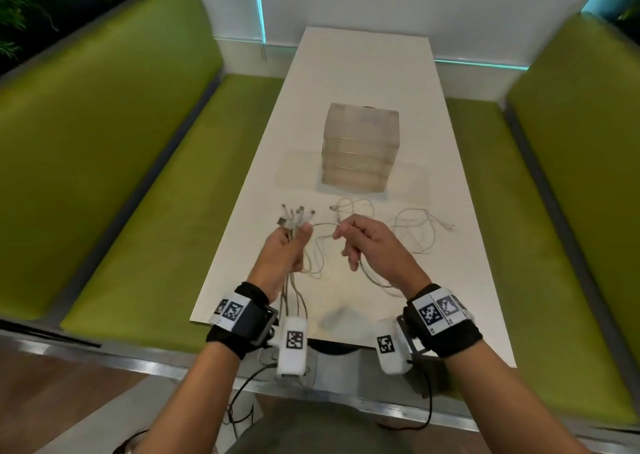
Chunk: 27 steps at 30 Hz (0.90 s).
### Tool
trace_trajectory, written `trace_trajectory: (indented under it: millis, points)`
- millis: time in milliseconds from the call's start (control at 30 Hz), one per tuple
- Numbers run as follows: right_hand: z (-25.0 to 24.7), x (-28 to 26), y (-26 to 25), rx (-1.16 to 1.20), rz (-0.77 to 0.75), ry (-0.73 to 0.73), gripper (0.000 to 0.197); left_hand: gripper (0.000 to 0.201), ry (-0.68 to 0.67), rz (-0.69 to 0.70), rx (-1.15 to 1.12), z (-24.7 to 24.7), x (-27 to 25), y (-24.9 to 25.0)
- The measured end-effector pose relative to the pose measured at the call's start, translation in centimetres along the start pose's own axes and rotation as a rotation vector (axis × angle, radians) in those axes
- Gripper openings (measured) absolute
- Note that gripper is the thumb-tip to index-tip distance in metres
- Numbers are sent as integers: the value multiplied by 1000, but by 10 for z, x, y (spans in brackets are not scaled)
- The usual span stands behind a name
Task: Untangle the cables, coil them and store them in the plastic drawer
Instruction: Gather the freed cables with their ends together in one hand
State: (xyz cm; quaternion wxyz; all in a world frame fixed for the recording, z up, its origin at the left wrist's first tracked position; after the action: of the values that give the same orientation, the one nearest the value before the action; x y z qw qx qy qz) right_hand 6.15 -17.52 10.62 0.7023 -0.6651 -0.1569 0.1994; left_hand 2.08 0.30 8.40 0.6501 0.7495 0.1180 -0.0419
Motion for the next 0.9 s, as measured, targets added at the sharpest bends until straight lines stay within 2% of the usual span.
trace_trajectory:
  millis: [100, 167, 233, 367, 433, 533, 600, 700, 800, 900]
  points:
    - [12, 0, -3, -3, -9, -56, 21, 54, -30, -8, -29, 17, -4, 5]
    - [20, -2, 3, -23, 23, -82, 20, 46, -26, -3, -91, 21, -6, 9]
    - [27, -4, 11, -22, 80, -87, 20, 37, 9, -5, -120, 22, -7, 12]
    - [30, -8, 18, -88, 236, -197, 16, 41, 85, 14, -149, 13, -6, 13]
    - [18, -8, 20, -225, 297, -208, 19, 41, 156, -26, -243, 0, -3, 10]
    - [-10, -7, 24, -329, 322, -129, 19, 39, 269, -65, -382, -23, 3, 4]
    - [-26, -6, 22, -418, 355, -162, 21, 40, 330, -67, -426, -37, 5, 2]
    - [-40, -10, 15, -296, 358, -152, 18, 41, 411, -81, -445, -49, 8, 2]
    - [-35, -14, 1, -151, 237, -71, 17, 39, 346, -92, -290, -41, 9, -1]
    - [-14, -11, -7, -146, 173, -78, 19, 39, 123, -82, 5, -12, 1, -1]
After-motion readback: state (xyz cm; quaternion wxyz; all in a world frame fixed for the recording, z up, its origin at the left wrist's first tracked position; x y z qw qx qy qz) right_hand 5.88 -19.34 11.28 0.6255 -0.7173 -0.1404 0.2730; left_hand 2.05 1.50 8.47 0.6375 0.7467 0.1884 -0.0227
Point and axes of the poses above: each hand's wrist, its own x-axis towards the middle knuckle, its own z-axis out of the palm, y = z × x, the point moved 1 cm from there along x, towards the middle knuckle, and after that the axes turned 15 degrees about x, right-handed, at the moved point
